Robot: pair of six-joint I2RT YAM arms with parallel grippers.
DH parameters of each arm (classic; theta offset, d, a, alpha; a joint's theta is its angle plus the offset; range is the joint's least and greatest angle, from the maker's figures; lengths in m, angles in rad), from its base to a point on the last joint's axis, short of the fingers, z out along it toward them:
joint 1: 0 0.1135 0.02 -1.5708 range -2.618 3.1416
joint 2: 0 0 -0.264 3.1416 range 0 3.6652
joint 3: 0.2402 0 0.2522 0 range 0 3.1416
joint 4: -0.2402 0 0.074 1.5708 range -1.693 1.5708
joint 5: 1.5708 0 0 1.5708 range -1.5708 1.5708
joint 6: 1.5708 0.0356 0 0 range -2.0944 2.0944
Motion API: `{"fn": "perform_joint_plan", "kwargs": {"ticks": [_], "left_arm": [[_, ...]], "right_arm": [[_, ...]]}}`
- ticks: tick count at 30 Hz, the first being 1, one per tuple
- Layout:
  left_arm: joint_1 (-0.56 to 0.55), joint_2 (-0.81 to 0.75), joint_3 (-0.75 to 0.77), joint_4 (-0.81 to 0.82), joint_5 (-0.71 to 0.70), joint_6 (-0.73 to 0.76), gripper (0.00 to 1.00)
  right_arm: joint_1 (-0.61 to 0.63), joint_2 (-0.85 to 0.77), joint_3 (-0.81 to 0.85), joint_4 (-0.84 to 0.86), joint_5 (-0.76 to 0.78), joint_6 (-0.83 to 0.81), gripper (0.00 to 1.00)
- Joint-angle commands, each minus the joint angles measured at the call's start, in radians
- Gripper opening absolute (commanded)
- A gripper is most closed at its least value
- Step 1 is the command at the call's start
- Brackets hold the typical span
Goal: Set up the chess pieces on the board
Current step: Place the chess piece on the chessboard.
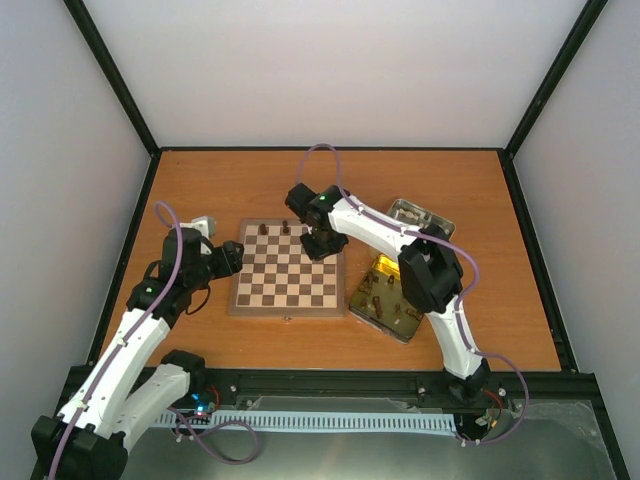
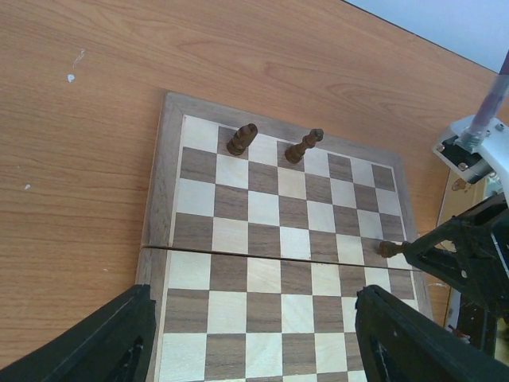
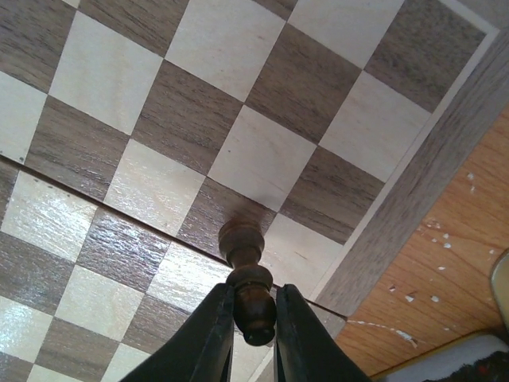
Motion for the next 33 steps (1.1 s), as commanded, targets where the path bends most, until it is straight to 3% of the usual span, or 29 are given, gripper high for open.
{"fn": "perform_joint_plan", "kwargs": {"ticks": [1,8,14,22,33], "left_arm": [[0.005,-0.009,0.010,0.007,-0.014,0.024,0.70],[0.005,-0.005,0.008,0.009,-0.017,0.025,0.70],[0.005,-0.007,0.009,0.007,-0.024,0.022,0.70],[0.005,-0.009,0.008,0.009,-0.029,0.020,0.70],[0.006,-0.012,0.006,0.008,-0.033,0.019,0.70]], "right_arm": [[-0.002,0.024,0.039,-0.026,-0.016,-0.018,0.18],[-0.002,0.023,0.034,0.008,-0.034,0.006,0.25],[-0.002,-0.063,-0.069,0.117,-0.003,0.054,0.33],[-0.002,-0.145,-0.193,0.216,-0.001,0.070,0.32],[-0.002,-0.158,-0.206,0.274,-0.004,0.105,0.38]]}}
